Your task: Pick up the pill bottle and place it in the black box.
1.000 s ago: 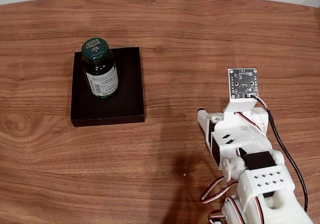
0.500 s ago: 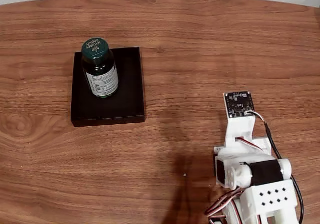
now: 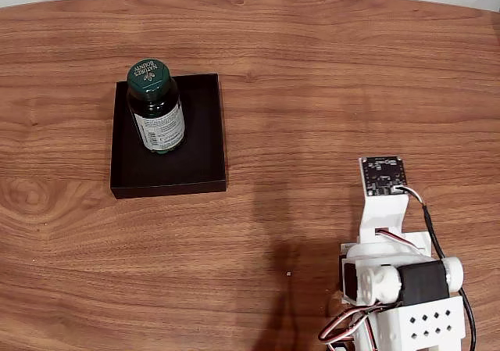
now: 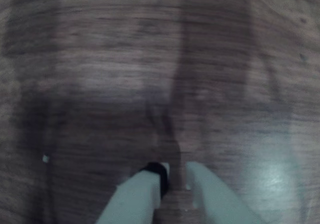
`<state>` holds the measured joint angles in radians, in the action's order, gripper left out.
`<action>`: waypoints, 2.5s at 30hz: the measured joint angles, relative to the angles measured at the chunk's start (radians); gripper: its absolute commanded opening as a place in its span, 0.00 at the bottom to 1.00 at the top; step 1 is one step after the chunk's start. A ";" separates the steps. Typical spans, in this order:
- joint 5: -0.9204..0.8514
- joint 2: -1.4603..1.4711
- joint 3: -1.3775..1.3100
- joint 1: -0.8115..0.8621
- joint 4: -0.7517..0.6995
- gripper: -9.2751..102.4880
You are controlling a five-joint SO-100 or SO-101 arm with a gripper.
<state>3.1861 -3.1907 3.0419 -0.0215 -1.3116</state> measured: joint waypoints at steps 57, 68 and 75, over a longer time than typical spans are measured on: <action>-0.152 -0.147 0.002 -0.006 -0.032 0.08; -0.152 -0.147 0.002 -0.006 -0.032 0.08; -0.152 -0.147 0.002 -0.006 -0.032 0.08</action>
<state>3.0342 -3.3379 3.0434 -0.0276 -1.3438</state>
